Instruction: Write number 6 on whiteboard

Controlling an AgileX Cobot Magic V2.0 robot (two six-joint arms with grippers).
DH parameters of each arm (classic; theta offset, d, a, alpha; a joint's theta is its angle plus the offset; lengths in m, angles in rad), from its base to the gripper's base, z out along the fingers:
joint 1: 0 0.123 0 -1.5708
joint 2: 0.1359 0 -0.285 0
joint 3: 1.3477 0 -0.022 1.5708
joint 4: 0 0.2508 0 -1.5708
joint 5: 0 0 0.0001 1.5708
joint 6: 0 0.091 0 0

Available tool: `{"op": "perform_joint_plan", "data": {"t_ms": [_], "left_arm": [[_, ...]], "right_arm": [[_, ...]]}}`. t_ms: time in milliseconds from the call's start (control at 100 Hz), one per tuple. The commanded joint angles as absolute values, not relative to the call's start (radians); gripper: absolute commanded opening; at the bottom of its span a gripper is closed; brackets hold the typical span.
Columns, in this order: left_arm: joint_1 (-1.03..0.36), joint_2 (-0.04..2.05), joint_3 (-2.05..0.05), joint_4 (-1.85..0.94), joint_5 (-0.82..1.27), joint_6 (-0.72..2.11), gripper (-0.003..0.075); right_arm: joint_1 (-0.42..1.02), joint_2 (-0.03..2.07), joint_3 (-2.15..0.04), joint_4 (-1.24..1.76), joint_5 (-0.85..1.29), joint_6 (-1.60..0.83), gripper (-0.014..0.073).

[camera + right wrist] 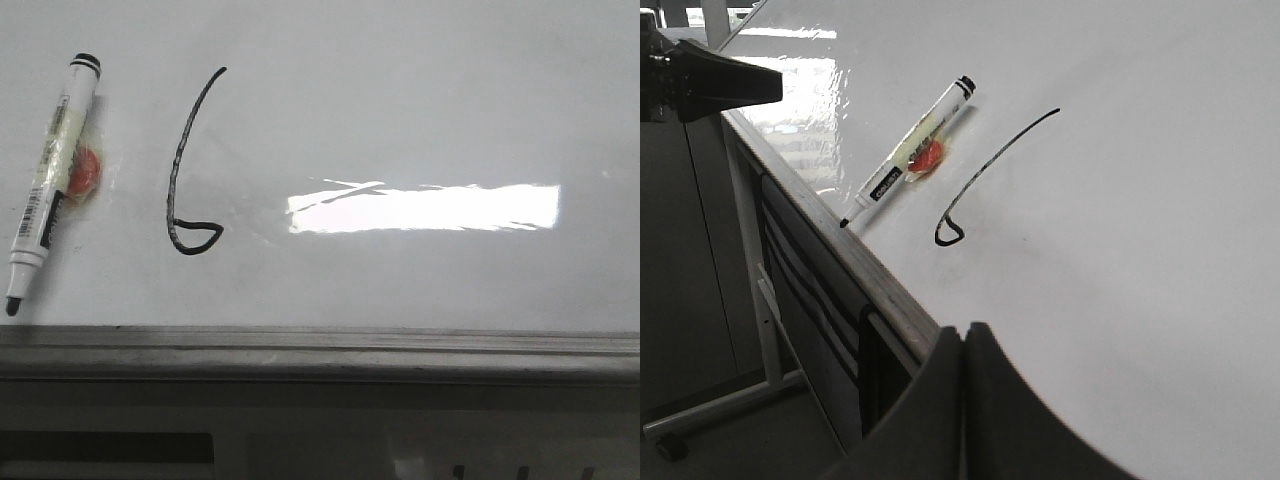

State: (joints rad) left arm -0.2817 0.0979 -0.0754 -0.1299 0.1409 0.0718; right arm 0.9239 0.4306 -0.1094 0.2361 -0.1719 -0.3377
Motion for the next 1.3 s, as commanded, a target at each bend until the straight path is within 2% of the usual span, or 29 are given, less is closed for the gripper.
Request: {"op": "perform_joint_plan", "data": {"t_ms": [0,290,340,500,1291], "left_arm": [[-0.204,0.106,-0.091,-0.092,0.059,-0.011,-0.0020],[-0.048,0.022,0.025,-0.018,0.043,-0.029,-0.0020],[-0.037,-0.006,0.023,-0.018,0.119,-0.029,-0.0020],[-0.036,-0.035,0.026,-0.013,0.263,-0.029,-0.0020],[-0.036,-0.035,0.024,-0.015,0.262,-0.029,-0.0020]], "right_arm": [[0.927,0.430,-0.135,0.222,-0.251,-0.346,-0.0064],[0.927,0.430,-0.135,0.222,-0.251,-0.346,-0.0064],[0.927,0.430,-0.135,0.222,-0.251,-0.346,-0.0064],[0.927,0.430,-0.135,0.222,-0.251,-0.346,-0.0064],[0.927,0.430,-0.135,0.222,-0.251,-0.346,-0.0064]]}}
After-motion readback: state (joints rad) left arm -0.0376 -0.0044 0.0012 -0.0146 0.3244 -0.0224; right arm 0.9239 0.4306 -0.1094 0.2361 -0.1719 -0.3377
